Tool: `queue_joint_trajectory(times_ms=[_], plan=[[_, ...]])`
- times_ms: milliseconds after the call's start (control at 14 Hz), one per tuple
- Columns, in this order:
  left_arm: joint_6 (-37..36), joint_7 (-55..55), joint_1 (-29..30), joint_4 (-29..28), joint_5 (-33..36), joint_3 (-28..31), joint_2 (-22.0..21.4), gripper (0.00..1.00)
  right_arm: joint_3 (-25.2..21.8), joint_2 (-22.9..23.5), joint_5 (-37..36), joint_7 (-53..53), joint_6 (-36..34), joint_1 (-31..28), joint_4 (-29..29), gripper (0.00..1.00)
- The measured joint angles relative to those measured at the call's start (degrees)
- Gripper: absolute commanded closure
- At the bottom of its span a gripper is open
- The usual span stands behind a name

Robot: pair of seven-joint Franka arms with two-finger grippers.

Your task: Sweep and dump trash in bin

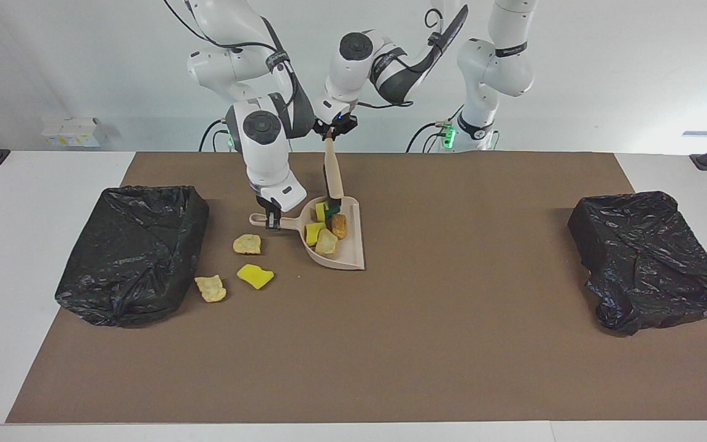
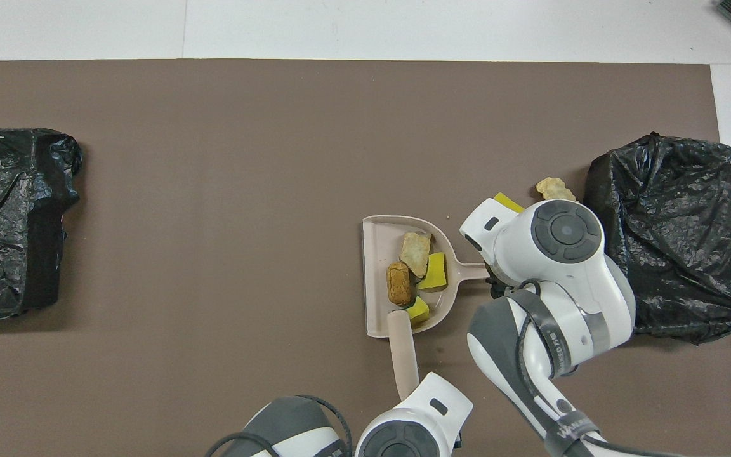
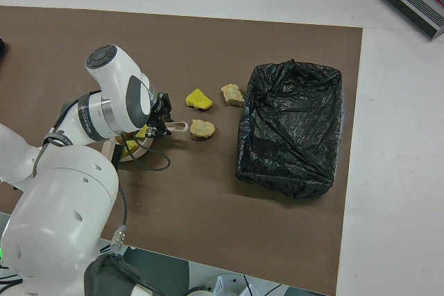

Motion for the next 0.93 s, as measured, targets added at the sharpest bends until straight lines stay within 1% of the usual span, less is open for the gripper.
queue_joint_trajectory(times_ms=[287, 502, 788, 932], plan=[[-6.09, -0.75, 0.50, 0.20, 6.41, 0.17, -1.72, 1.00, -0.01, -0.01, 0.27, -0.28, 0.00, -0.61, 0.37, 1.00], [-9.20, -2.23, 0.49, 0.16, 7.68, -0.09, -2.60, 1.00, -0.01, -0.04, 0.32, -0.60, -0.17, -0.92, 1.15, 1.00], [-8.37, -5.69, 0.18, -3.36, 7.70, -0.71, -4.15, 1.00, -0.06, -0.25, 0.37, -5.14, -2.95, -3.70, 3.48, 1.00], [-4.29, -7.61, -1.11, -6.37, 7.70, -1.16, -4.20, 1.00, -0.09, -0.44, 1.05, -7.43, -3.70, -5.03, 4.55, 1.00]])
